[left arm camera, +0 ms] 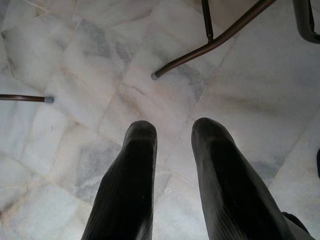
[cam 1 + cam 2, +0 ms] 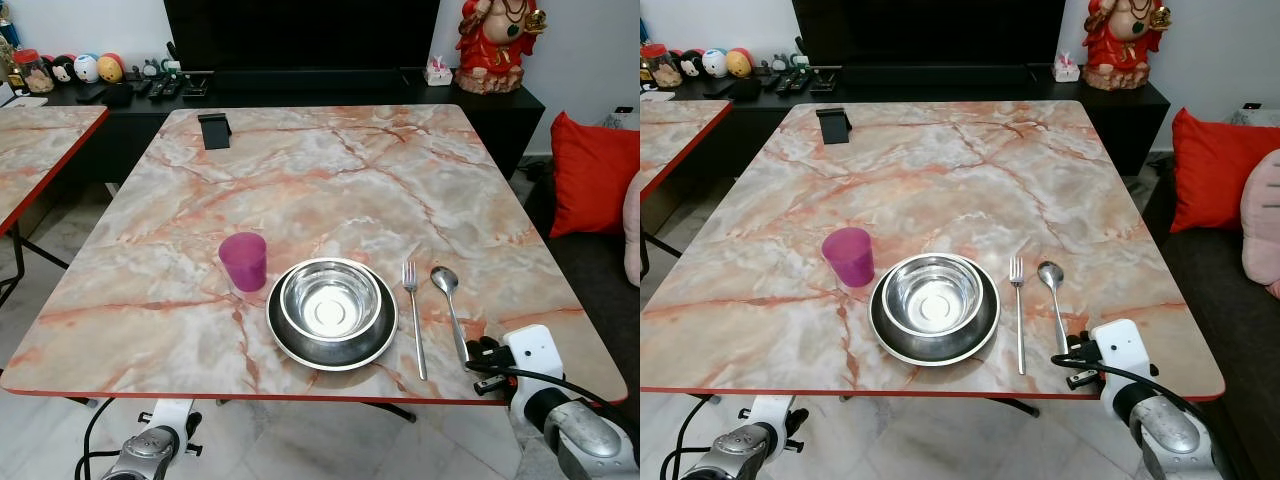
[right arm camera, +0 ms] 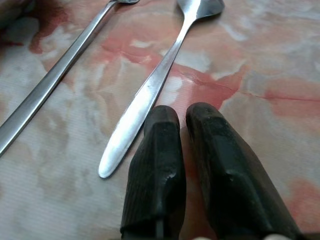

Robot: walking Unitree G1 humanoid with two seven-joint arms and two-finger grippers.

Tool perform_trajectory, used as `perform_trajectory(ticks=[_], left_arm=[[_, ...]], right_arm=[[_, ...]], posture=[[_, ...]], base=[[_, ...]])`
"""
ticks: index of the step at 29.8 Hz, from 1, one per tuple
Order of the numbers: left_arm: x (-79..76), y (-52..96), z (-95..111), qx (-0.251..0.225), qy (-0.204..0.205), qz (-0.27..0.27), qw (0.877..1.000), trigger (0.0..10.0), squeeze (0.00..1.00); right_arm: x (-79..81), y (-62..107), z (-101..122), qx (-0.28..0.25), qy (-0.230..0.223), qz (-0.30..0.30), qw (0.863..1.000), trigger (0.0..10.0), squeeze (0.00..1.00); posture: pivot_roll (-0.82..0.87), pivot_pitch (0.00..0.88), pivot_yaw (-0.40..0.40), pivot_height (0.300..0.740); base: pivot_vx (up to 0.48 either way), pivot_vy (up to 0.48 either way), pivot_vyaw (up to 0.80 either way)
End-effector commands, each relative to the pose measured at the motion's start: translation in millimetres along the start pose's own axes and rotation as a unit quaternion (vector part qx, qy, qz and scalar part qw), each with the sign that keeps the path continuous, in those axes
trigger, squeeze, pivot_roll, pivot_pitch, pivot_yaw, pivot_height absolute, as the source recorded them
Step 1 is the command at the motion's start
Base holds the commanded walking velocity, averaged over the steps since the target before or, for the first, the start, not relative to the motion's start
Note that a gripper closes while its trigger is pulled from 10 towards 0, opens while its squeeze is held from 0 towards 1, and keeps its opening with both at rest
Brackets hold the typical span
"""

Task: Setting the table

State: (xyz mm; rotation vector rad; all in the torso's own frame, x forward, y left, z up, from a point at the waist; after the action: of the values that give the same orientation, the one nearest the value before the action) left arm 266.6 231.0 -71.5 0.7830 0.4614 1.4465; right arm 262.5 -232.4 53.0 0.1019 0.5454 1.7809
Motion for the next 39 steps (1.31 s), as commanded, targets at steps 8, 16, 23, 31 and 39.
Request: perform_trajectory(ticks=[8, 16, 23, 31, 39], left_arm=[[1.0, 0.3, -2, 0.003, 0.003, 0.001, 1.000, 10.0, 0.00], [1.4, 0.5, -2, 0.004, 0.003, 0.001, 1.000, 10.0, 0.00], [1.5, 0.5, -2, 0.003, 0.002, 0.001, 1.000, 10.0, 0.00], [1.3, 0.7, -3, 0.002, 0.004, 0.001, 1.000, 10.0, 0.00], [-0.4, 1.1, -4, -0.002, 0.011, -0.001, 1.000, 10.0, 0.00]], right_arm=[[-0.3, 0.0, 3, -0.006, 0.003, 0.000, 1.000, 10.0, 0.00], [-5.9, 0.6, -2, 0.007, 0.009, -0.018, 1.000, 10.0, 0.00], [-35.4, 0.3, 1, -0.005, 0.018, -0.119, 0.993, 10.0, 0.00], [-48.3, 7.6, 14, -0.082, -0.002, -0.213, 0.974, 10.0, 0.00], [-33.9, 15.0, 41, -0.188, -0.002, -0.299, 0.936, 10.0, 0.00]], posture=[[-0.05, 0.000, 0.029, 0.740], [-0.05, 0.000, 0.030, 0.740], [-0.05, 0.000, 0.030, 0.740], [-0.05, 0.000, 0.029, 0.740], [-0.05, 0.000, 0.027, 0.740]], base=[[0.000, 0.000, 0.00], [0.000, 0.000, 0.00], [0.000, 0.000, 0.00], [0.000, 0.000, 0.00], [0.000, 0.000, 0.00]])
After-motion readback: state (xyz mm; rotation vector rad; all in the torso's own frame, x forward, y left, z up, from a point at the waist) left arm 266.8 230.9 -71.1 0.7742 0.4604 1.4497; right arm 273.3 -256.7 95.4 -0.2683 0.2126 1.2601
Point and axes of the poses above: a point about 5 cm out from each wrist's last joint towards the gripper, its own y axis pointing back from the gripper into the wrist, its own z axis along the axis of the wrist's last joint, x = y × z, the point moved 4 cm from there along -y, pointing out of the wrist towards the gripper, and after that the axes turned 3 degrees about y, right-handed, at the moved point
